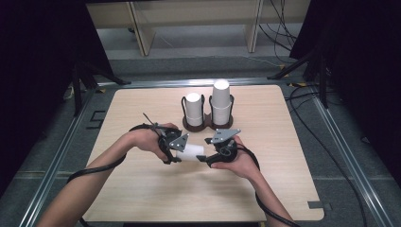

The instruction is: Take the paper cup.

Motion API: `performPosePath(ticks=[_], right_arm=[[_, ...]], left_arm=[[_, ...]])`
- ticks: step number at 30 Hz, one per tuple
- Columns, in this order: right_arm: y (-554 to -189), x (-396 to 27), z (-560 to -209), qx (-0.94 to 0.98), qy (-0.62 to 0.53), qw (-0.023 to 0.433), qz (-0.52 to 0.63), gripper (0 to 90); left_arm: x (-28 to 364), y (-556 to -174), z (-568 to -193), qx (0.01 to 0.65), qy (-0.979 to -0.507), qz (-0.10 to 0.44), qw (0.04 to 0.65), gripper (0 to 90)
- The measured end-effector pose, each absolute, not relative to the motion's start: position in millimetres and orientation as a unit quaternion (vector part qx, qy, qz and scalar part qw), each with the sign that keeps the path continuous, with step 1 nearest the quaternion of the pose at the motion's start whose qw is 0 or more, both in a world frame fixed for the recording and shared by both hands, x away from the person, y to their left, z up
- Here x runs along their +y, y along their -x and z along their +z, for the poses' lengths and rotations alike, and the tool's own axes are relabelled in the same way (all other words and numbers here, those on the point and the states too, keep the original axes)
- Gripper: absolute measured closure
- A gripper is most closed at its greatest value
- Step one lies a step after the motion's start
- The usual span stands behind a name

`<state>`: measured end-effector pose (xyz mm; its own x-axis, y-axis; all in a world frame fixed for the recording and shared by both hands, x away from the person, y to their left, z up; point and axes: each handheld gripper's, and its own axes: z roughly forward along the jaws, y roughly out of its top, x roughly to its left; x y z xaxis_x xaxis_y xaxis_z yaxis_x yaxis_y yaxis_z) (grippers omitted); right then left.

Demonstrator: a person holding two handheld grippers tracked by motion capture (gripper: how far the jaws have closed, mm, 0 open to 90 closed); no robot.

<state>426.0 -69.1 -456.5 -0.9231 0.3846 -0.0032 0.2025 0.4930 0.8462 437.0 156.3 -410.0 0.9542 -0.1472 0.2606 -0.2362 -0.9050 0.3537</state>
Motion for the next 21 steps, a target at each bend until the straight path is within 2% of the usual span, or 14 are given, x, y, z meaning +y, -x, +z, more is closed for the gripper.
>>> performPosePath(ticks=[21], right_arm=[[-425.3,-59.2,-459.9,0.874,-0.134,0.075,0.461,24.4]], left_arm=[[154.1,-436.1,-410.6,-0.11,-0.969,0.108,0.191,31.3]])
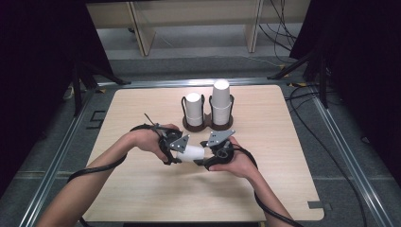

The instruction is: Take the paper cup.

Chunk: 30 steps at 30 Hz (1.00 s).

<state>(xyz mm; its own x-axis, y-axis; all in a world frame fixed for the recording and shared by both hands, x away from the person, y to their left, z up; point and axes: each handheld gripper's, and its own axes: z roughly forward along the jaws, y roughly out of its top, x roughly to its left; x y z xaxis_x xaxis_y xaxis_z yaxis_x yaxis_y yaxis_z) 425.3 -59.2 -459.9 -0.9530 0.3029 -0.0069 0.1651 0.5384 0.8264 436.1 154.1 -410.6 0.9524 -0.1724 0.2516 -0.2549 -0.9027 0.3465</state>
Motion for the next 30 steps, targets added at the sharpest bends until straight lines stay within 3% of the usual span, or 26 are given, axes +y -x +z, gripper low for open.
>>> performPosePath(ticks=[30], right_arm=[[-425.9,-54.7,-462.5,0.881,-0.112,0.077,0.453,25.9]], left_arm=[[151.7,-435.1,-409.2,-0.113,-0.969,0.105,0.193,31.3]])
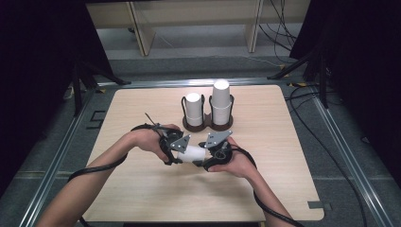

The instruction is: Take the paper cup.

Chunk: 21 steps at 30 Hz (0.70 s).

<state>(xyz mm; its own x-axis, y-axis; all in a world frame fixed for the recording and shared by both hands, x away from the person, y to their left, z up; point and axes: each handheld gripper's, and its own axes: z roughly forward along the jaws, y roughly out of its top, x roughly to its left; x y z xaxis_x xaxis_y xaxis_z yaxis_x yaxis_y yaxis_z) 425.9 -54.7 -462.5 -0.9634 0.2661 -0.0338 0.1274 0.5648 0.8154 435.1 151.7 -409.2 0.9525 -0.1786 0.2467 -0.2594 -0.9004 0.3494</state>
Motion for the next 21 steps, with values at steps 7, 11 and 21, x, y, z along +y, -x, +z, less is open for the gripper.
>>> performPosePath(ticks=[7,11,21], right_arm=[[-425.3,-54.2,-463.1,0.882,-0.112,0.075,0.452,26.1],[-422.9,-54.5,-463.6,0.882,-0.126,0.07,0.449,26.1],[-425.2,-53.3,-464.6,0.883,-0.101,0.091,0.45,25.8]], left_arm=[[150.4,-434.6,-408.7,-0.116,-0.969,0.105,0.193,31.3],[149.5,-434.9,-408.6,-0.118,-0.968,0.106,0.195,31.3],[148.6,-434.6,-407.0,-0.122,-0.967,0.106,0.196,31.4]])
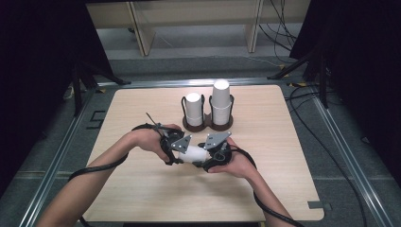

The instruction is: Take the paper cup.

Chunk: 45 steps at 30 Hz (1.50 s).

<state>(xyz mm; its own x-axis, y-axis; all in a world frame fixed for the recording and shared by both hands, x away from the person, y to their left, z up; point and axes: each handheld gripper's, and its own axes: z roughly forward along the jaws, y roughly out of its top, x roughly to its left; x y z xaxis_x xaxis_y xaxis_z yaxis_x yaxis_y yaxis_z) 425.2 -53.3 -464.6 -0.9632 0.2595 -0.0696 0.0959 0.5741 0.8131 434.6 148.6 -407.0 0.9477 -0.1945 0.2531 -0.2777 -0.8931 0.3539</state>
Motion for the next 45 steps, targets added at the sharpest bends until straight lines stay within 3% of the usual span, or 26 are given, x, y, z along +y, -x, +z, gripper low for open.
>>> performPosePath(ticks=[19,26,27,45], right_arm=[[-426.2,-50.2,-469.0,0.887,-0.102,0.082,0.443,25.9],[-429.0,-50.7,-470.4,0.89,-0.084,0.099,0.438,29.2],[-424.7,-50.7,-471.1,0.89,-0.113,0.083,0.433,29.4],[-426.3,-50.7,-471.5,0.895,-0.083,0.089,0.429,33.3]], left_arm=[[146.4,-434.2,-405.4,-0.125,-0.966,0.106,0.201,31.5],[145.0,-433.6,-403.7,-0.128,-0.964,0.104,0.207,31.7],[144.8,-433.5,-403.6,-0.128,-0.964,0.104,0.208,31.7],[143.3,-433.1,-402.0,-0.142,-0.963,0.104,0.206,32.1]])
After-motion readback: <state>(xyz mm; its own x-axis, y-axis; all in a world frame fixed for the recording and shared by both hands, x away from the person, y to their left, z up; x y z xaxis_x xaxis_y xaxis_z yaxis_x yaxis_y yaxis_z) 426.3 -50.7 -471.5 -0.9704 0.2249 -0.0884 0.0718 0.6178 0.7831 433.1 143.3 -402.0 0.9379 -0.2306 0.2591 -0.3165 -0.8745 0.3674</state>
